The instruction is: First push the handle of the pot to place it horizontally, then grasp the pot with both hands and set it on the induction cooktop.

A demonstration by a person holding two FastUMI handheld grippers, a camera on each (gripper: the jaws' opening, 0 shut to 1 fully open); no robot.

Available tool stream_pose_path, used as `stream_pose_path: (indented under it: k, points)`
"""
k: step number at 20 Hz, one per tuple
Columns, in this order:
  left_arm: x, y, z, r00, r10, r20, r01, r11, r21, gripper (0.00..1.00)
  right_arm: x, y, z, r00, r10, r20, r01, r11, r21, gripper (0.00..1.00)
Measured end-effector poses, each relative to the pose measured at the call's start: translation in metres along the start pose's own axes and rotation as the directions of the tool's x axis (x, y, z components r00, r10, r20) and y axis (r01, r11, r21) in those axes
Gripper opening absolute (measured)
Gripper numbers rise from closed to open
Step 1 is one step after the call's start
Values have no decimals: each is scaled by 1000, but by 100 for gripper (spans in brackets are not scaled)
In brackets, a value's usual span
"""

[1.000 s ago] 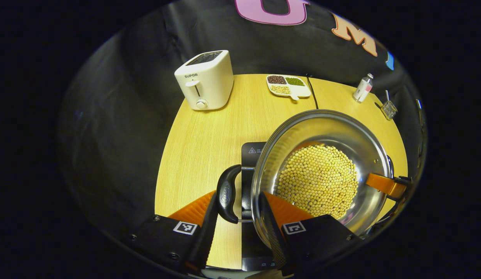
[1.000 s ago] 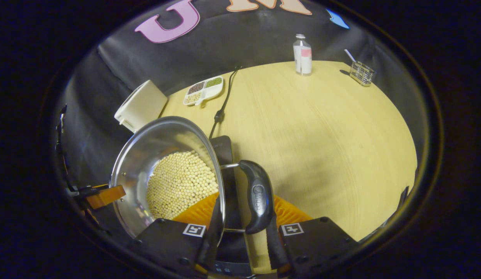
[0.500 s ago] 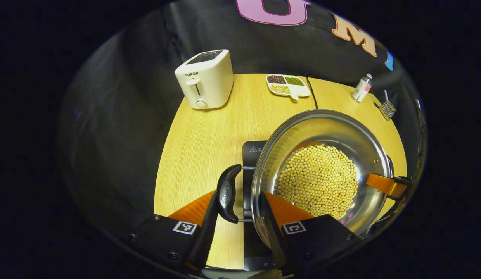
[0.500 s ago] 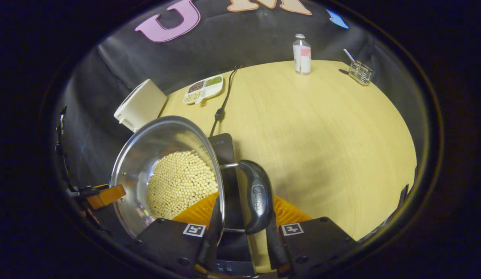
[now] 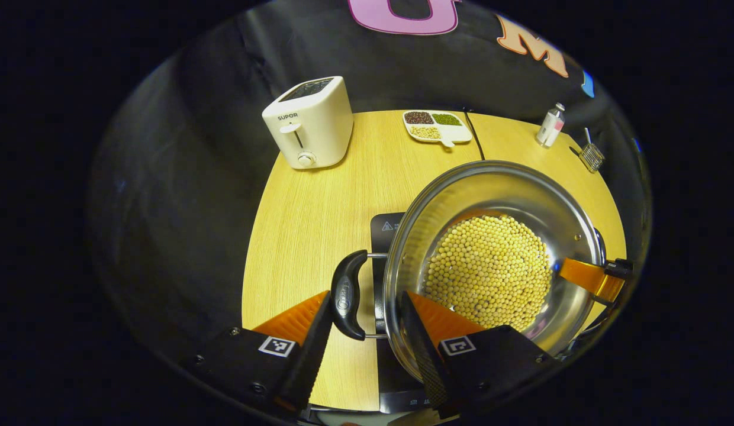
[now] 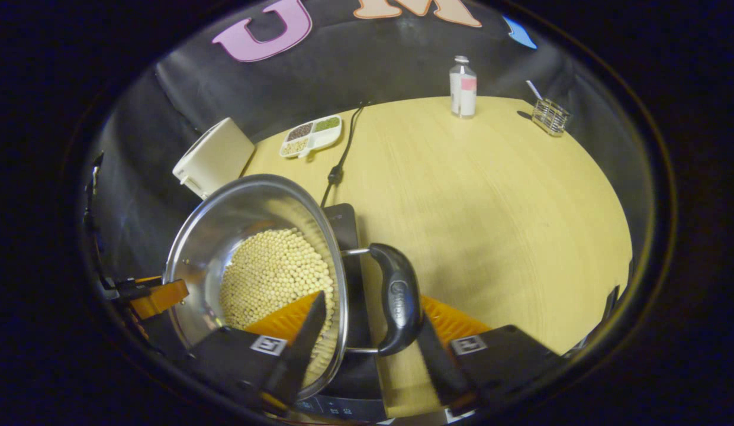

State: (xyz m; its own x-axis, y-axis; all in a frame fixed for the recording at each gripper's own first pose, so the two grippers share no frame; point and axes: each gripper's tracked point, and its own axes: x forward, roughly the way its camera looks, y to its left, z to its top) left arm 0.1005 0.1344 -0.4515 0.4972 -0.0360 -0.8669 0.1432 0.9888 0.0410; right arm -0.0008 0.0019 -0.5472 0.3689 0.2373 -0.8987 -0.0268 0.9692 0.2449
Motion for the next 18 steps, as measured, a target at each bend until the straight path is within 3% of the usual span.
stream_pose_path:
  k: [1,2,5,7,8,10,12,13,18]
  points:
    - [0,1,1,1000,2,1,-2,1000,-1,75,2,-3,3,1000,-9,6,9,1000,-7,99]
    - [-1,1,0,1000,4,1,-4,1000,-4,74,2,-3,4,1000,-15,9,15,1000,-16,94]
    - [-2,3,2,1000,18,18,-18,1000,-9,75,2,1,2,1000,-14,11,14,1000,-23,100]
    - [-3,6,9,998,33,45,-32,999,-11,86,1,1,2,1000,-17,17,17,1000,-26,94]
    - [-3,6,12,998,37,58,-36,999,-14,93,0,1,1,1000,-18,20,19,999,-30,100]
    - [-5,5,11,997,40,59,-39,999,-20,99,-2,-1,1,999,-20,31,21,999,-39,94]
    - [-3,3,10,998,42,55,-40,999,-32,99,-4,-1,2,999,-19,43,21,999,-47,100]
    - [-4,1,9,998,36,51,-34,999,-33,99,-5,-2,3,999,-19,49,22,999,-50,94]
    - [-16,1,22,991,61,117,-59,998,-23,100,-17,-3,10,994,-10,113,17,998,-63,100]
